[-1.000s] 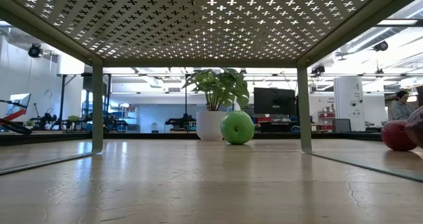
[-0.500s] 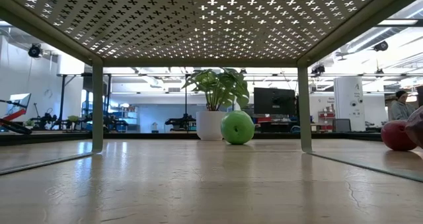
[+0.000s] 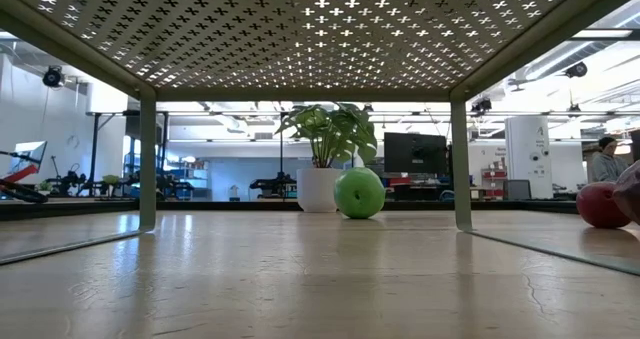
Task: Pick & Place Fruit
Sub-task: Put the green apple into the red strainer
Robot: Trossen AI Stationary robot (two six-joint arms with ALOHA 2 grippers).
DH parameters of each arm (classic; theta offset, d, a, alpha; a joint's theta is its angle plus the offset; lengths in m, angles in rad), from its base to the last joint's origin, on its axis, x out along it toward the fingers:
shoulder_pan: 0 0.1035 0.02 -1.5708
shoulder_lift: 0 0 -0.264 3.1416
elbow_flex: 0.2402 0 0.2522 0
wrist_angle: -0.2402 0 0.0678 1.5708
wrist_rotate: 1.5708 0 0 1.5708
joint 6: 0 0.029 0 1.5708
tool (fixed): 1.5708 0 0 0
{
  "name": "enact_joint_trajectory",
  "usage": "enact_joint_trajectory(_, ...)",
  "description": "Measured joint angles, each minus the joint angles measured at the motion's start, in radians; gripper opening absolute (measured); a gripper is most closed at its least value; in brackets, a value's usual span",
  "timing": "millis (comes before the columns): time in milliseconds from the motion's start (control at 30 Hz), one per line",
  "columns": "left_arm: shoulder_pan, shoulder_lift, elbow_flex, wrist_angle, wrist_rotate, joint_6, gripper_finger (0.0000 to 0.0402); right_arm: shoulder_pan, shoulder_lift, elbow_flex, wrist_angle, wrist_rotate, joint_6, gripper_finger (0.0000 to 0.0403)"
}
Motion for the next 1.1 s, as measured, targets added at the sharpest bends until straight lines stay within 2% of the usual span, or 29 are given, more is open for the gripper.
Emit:
enact_joint_trajectory(133, 0.025, -0.058, -0.004, -0.001, -0.004, 0.0, 0.0346, -0.095, 0.055, 0.0, 0.026, -0.151, -0.007, 0.0253)
enact_joint_trajectory(233, 0.029, -0.094, -0.004, 0.001, -0.004, 0.0, 0.0346, -0.15, 0.119, 0.0, 0.028, -0.218, -0.017, 0.027)
enact_joint_trajectory(400, 0.029, -0.141, -0.004, 0.001, -0.003, -0.004, 0.0346, -0.191, 0.217, 0.0, 0.03, -0.236, -0.017, 0.0307)
enact_joint_trajectory(700, 0.029, -0.171, -0.004, 0.001, -0.004, 0.005, 0.0346, -0.196, 0.364, 0.0, 0.09, -0.238, -0.024, 0.0364)
enact_joint_trajectory(867, 0.029, -0.172, -0.005, 0.001, -0.008, 0.021, 0.0346, -0.219, 0.438, 0.0, 0.132, -0.244, -0.031, 0.0368)
enact_joint_trajectory(1033, 0.029, -0.167, -0.005, 0.001, -0.008, 0.006, 0.0346, -0.255, 0.506, 0.0, 0.186, -0.352, -0.035, 0.0368)
enact_joint_trajectory(1100, 0.029, -0.166, -0.005, 0.001, -0.008, 0.001, 0.0346, -0.26, 0.528, 0.0, 0.195, -0.364, -0.043, 0.0368)
